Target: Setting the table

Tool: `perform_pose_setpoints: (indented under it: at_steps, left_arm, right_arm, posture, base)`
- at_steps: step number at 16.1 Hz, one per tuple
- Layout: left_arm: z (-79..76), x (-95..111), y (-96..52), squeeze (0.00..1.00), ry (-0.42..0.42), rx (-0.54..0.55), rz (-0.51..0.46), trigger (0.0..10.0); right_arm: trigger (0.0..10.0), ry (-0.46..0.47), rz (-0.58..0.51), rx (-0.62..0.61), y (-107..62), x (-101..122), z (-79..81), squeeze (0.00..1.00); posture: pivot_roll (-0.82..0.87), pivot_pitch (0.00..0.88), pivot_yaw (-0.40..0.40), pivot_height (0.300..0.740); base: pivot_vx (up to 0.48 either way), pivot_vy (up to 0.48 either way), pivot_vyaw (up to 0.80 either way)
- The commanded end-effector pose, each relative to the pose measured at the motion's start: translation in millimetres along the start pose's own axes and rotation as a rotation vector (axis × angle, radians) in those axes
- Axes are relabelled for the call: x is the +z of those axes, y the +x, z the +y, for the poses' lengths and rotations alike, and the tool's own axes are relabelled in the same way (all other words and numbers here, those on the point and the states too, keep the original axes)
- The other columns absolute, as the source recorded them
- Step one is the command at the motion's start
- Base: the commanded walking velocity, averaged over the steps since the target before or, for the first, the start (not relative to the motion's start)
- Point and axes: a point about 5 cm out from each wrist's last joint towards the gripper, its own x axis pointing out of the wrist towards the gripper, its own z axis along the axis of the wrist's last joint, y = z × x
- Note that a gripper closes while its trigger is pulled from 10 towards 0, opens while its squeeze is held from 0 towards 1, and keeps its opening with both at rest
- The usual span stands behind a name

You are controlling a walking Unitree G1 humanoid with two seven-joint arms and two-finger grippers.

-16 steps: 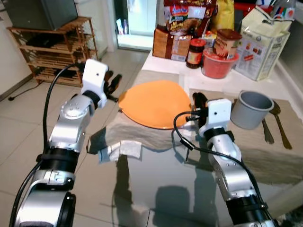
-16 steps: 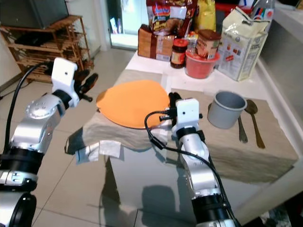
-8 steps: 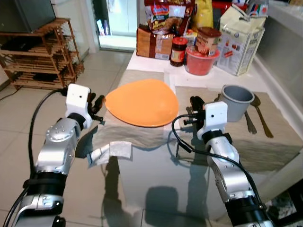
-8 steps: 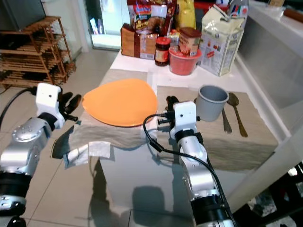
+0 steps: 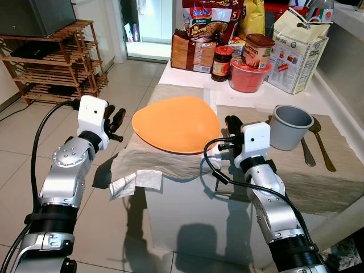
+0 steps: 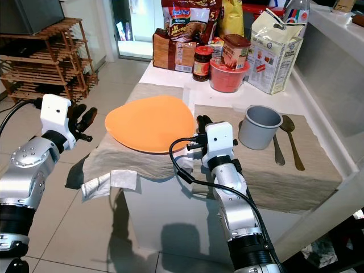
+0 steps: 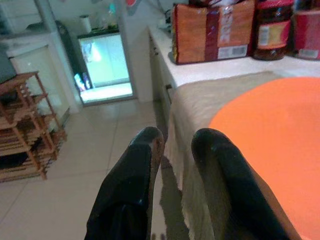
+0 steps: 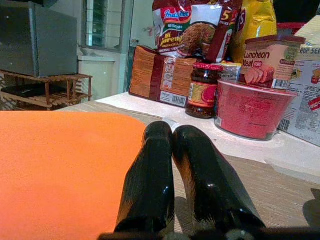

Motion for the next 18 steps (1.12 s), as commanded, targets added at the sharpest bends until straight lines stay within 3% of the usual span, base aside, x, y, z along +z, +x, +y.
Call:
perform_pose_setpoints:
  at_steps: [1, 4, 7, 13, 18]
  left_arm:
    - [-4.9, 11.5, 6.9, 0.0, 0.022, -0.054, -0.039, 10.0]
    - [-16.8, 24.8, 22.7, 0.0, 0.029, -0.149, -0.053, 10.0]
    - [-40.3, 9.8, 34.2, 0.0, -0.034, -0.261, 0.025, 10.0]
    - [-50.9, -16.0, 31.0, 0.0, -0.114, -0.312, 0.121, 10.0]
    - [-50.4, -28.2, 27.3, 0.0, -0.139, -0.328, 0.182, 10.0]
  right_arm:
    - [10.0, -0.007, 0.0, -0.008, -0.7, -0.8, -1.0, 0.0]
    - [10.0, -0.012, 0.0, -0.011, -3.1, -1.6, -3.2, 0.0]
    - [10.0, -0.014, -0.008, -0.032, -5.1, 0.6, -6.8, 0.0]
    - [10.0, -0.012, 0.0, -0.042, -8.7, 1.4, -12.7, 0.0]
    - [10.0, 0.008, 0.015, -0.047, -10.1, 0.9, -14.5, 0.0]
  posture:
    - [-0.02, 0.0, -0.006, 0.74]
    - [-0.03, 0.0, 0.0, 0.74]
    - [-0.05, 0.0, 0.012, 0.74]
    - [-0.05, 0.0, 0.011, 0.74]
    - [-0.05, 0.0, 0.01, 0.74]
  base:
    - [0.0, 0.0, 0.0]
    - [0.0, 0.0, 0.0]
    - [0.0, 0.0, 0.0]
    - [0.0, 0.0, 0.0]
    - [0.0, 0.0, 0.0]
